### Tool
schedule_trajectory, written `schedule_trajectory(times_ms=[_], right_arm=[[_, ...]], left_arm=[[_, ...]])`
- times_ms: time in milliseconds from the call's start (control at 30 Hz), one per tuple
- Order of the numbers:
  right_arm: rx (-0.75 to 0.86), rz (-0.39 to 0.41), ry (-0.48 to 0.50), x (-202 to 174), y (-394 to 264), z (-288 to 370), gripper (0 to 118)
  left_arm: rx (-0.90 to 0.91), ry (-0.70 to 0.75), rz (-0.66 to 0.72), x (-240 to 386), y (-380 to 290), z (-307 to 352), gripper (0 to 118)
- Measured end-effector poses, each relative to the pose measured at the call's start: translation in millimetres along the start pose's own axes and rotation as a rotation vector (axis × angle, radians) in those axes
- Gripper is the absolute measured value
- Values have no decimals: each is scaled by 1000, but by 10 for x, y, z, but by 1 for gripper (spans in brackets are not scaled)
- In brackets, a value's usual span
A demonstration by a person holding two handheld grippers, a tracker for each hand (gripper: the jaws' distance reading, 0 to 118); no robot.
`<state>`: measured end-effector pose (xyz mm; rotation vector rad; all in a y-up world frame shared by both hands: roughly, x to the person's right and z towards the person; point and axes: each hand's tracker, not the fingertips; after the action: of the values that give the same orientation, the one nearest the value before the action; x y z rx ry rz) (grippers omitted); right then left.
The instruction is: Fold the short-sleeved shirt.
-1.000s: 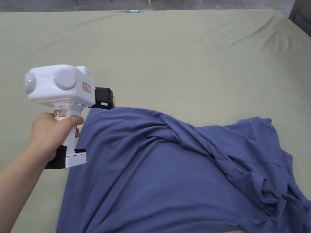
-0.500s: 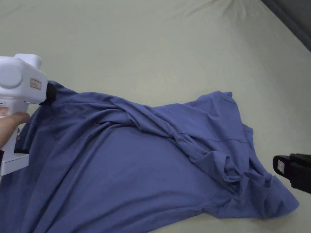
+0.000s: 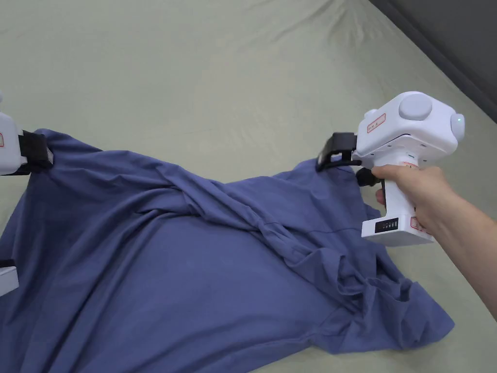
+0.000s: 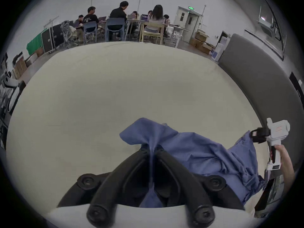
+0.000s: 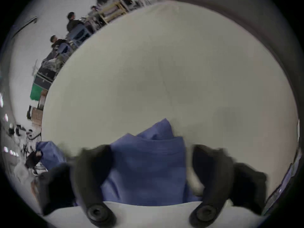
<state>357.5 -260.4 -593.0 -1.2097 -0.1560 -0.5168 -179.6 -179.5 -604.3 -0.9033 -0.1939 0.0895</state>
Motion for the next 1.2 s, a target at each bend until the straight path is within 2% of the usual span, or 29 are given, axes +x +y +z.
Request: schedule_trajectory(times_ms=[67, 100, 200, 300, 333, 433, 533, 600, 667, 900, 1000, 1100, 1200], right_arm=[[31, 7, -4, 8, -131, 78, 15], [90, 23, 39, -16, -210, 130, 14], [98, 136, -26, -118, -310, 242, 12], [178, 150, 20, -213, -384, 519, 11], [204, 170, 51, -235, -373, 692, 11], [293, 288, 60, -403, -430, 1272, 11], [390, 334, 115, -573, -447, 1937, 11], [424, 384, 132, -704, -387, 2373, 11], [505, 403, 136, -833, -349, 2790, 11], [731, 372, 222, -1373, 194, 4301, 11], [813, 348, 220, -1687, 618, 4805, 11], [838, 315, 228, -1937, 971, 5146, 11], [834, 275, 269, -2039, 1188, 5126, 11]], left_arm=[[-2, 4, -6, 1, -19, 13, 0], [-2, 3, -8, 2, -38, 32, 0], [21, -1, -20, 8, -67, 144, 0], [63, -11, -24, 8, -71, 353, 0], [84, -17, -27, 12, -62, 469, 0], [184, -13, -29, 17, 13, 899, 0], [286, -27, -9, 19, 166, 1426, 0], [354, -29, 6, 30, 310, 1813, 0], [423, -50, 12, 38, 462, 2185, 0], [672, 3, -30, 45, 1464, 3465, 0], [768, 120, -54, 98, 2044, 3883, 0], [831, 187, -28, 45, 2503, 4110, 0], [883, 250, -10, -69, 2703, 4098, 0]])
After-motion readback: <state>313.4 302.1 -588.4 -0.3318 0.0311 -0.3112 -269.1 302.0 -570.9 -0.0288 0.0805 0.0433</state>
